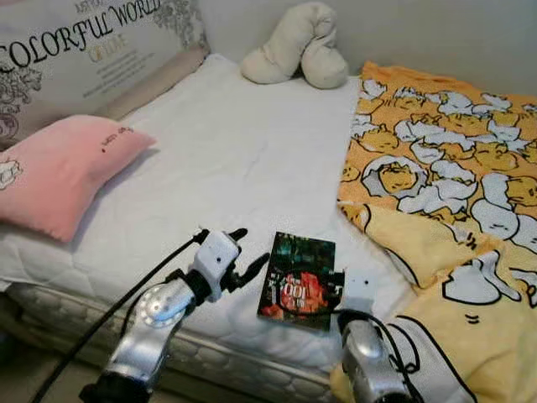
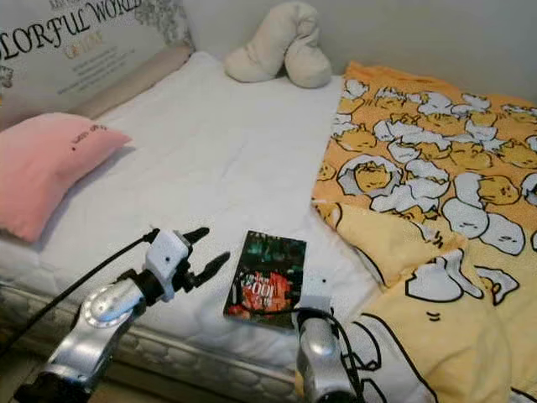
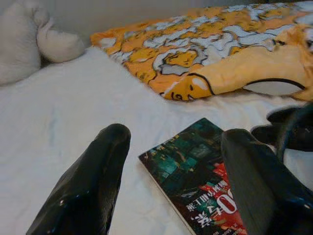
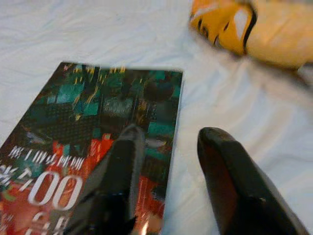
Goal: Clean up the room
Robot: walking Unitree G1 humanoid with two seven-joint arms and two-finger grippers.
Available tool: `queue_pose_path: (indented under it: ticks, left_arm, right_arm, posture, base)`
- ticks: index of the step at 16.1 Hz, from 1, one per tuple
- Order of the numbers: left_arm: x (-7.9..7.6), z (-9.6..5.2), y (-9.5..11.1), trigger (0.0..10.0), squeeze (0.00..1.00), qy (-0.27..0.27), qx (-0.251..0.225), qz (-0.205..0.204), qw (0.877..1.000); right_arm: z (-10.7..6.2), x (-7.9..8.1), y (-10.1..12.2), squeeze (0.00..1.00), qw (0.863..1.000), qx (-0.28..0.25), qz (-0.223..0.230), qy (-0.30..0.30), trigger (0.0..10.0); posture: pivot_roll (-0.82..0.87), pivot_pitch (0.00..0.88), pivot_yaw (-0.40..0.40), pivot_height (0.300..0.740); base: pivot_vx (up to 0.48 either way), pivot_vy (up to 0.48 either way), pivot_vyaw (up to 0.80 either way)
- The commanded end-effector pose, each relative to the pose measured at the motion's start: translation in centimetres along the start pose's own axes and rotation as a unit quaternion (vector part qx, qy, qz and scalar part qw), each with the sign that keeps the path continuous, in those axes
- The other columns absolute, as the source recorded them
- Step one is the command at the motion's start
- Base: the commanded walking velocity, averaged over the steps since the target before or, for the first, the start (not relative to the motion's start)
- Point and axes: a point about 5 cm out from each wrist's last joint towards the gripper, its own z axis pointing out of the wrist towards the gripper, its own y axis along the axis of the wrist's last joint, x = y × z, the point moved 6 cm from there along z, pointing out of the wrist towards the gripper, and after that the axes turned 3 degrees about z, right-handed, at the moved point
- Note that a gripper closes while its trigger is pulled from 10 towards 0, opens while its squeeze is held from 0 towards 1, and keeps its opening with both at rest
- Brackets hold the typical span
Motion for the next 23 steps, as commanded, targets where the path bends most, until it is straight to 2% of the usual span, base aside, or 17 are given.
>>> queue_pose_path:
  ticks: [1, 2, 5, 8, 10, 11, 12, 13, 14, 16, 19, 23]
  left_arm:
    - [-1.2, 0.2, 0.8, 10.0, 0.00, -0.024, -0.018, 0.025, 0.999]
    - [-1.5, 0.2, 0.8, 10.0, 0.00, -0.028, -0.018, 0.024, 0.999]
    - [-1.8, 0.2, -0.3, 10.0, 0.00, -0.021, 0.000, -0.014, 1.000]
    - [-1.9, 0.2, -0.3, 10.0, 0.00, -0.004, -0.001, -0.029, 1.000]
    - [-2.3, 0.4, 0.1, 10.0, 0.00, 0.000, -0.008, -0.020, 1.000]
    - [-2.4, 0.4, 0.4, 10.0, 0.00, -0.001, -0.012, -0.012, 1.000]
    - [-2.3, 0.4, 0.7, 10.0, 0.00, 0.001, -0.014, -0.008, 1.000]
    - [-2.2, 0.3, 0.8, 10.0, 0.00, 0.002, -0.015, -0.007, 1.000]
    - [-1.7, -0.2, 1.2, 10.0, 0.00, 0.013, -0.017, -0.005, 1.000]
    - [-1.5, -0.6, 1.2, 10.0, 0.00, 0.019, -0.016, -0.006, 1.000]
    - [-2.1, -1.9, 0.6, 10.0, 0.00, 0.017, 0.000, -0.009, 1.000]
    - [-2.0, -2.5, 0.7, 10.0, 0.00, 0.018, 0.007, -0.011, 1.000]
  right_arm:
    - [-0.1, 0.0, 0.3, 1.00, 1.000, -0.012, -0.014, -0.001, 10.0]
    - [-0.3, -0.1, -0.1, 1.00, 1.000, -0.006, -0.013, -0.002, 10.0]
    - [-0.9, -0.7, -1.8, 1.00, 1.000, 0.025, -0.008, -0.013, 10.0]
    - [-1.0, -0.9, -1.6, 1.00, 1.000, 0.019, 0.003, -0.009, 10.0]
    - [-0.6, -0.8, -1.1, 1.00, 0.998, 0.018, 0.055, 0.000, 10.0]
    - [-0.5, -0.4, -1.4, 1.00, 0.995, 0.032, 0.093, 0.011, 10.0]
    - [-0.3, 0.4, -1.3, 1.00, 0.993, 0.039, 0.105, 0.036, 10.0]
    - [-0.3, 0.7, -1.3, 0.79, 0.992, 0.039, 0.109, 0.042, 10.0]
    - [-0.1, 1.7, -0.9, 0.00, 0.989, 0.042, 0.130, 0.055, 10.0]
    - [-0.2, 2.6, -0.8, 0.00, 0.987, 0.042, 0.136, 0.067, 10.0]
    - [-1.2, 4.9, -2.1, 0.00, 0.980, 0.068, 0.160, 0.097, 10.0]
    - [-1.8, 6.4, -2.0, 0.00, 0.974, 0.072, 0.184, 0.114, 10.0]
  posture:
    - [0.21, 0.104, 0.005, 0.740]
    - [0.21, 0.106, 0.004, 0.740]
    - [0.19, 0.114, 0.000, 0.740]
    - [0.15, 0.160, -0.018, 0.740]
    - [0.13, 0.197, -0.022, 0.740]
    - [0.14, 0.208, -0.021, 0.740]
    - [0.14, 0.222, -0.020, 0.740]
    - [0.14, 0.228, -0.021, 0.740]
    - [0.16, 0.257, -0.026, 0.740]
    - [0.17, 0.268, -0.028, 0.740]
    - [0.19, 0.303, -0.034, 0.740]
    - [0.21, 0.301, -0.038, 0.740]
  base:
    - [0.000, 0.000, 0.00]
    - [0.000, 0.000, 0.00]
    - [0.000, 0.000, 0.00]
    - [0.000, 0.000, 0.00]
    - [0.000, 0.000, 0.00]
    - [0.000, 0.000, 0.00]
    - [0.000, 0.000, 0.00]
    - [0.000, 0.000, 0.00]
    - [0.000, 0.000, 0.00]
    - [0.000, 0.000, 0.00]
    - [0.000, 0.000, 0.00]
    - [0.000, 0.000, 0.00]
